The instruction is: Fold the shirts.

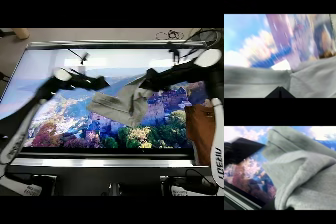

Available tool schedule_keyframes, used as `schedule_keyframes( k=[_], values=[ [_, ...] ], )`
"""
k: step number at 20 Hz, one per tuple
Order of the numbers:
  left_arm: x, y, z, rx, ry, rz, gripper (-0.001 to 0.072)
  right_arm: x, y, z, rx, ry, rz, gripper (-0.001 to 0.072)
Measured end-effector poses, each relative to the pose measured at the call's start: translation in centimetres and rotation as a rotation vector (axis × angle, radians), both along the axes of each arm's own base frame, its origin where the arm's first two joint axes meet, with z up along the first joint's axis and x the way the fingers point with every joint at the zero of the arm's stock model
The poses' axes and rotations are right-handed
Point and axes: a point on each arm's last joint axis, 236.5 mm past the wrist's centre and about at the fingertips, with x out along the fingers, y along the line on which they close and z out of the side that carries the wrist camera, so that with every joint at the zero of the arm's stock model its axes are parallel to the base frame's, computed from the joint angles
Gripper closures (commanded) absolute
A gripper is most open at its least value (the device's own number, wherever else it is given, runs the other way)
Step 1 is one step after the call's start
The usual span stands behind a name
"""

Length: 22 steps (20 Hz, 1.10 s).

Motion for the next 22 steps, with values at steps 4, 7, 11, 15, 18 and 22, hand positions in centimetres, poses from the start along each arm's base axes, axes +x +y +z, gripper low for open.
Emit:
schedule_keyframes(
  k=[4,7,11,15,18,22],
  values=[
    [0.5,12.9,12.6,0.062,-0.254,0.204,0.0682,2.5,9.2,-6.6,0.118,0.082,0.028,0.0041],
    [-2.3,17.4,19.5,0.086,-0.398,0.289,0.0682,3.7,13.8,-9.7,0.240,0.140,0.000,0.0021],
    [-5.1,19.7,22.2,0.149,-0.466,0.320,0.0682,4.2,11.4,-9.5,0.274,0.177,0.008,0.0049],
    [-5.6,20.7,20.3,0.196,-0.428,0.324,0.0682,2.4,-0.4,-11.8,-0.036,0.249,-0.017,0.0052],
    [-5.8,20.8,18.4,0.212,-0.384,0.315,0.0682,-2.0,-6.7,-16.1,-0.241,0.427,-0.035,0.0050],
    [-6.1,20.8,16.9,0.224,-0.350,0.305,0.0682,-4.5,-5.8,-21.0,-0.229,0.516,-0.074,0.0053]
  ],
)
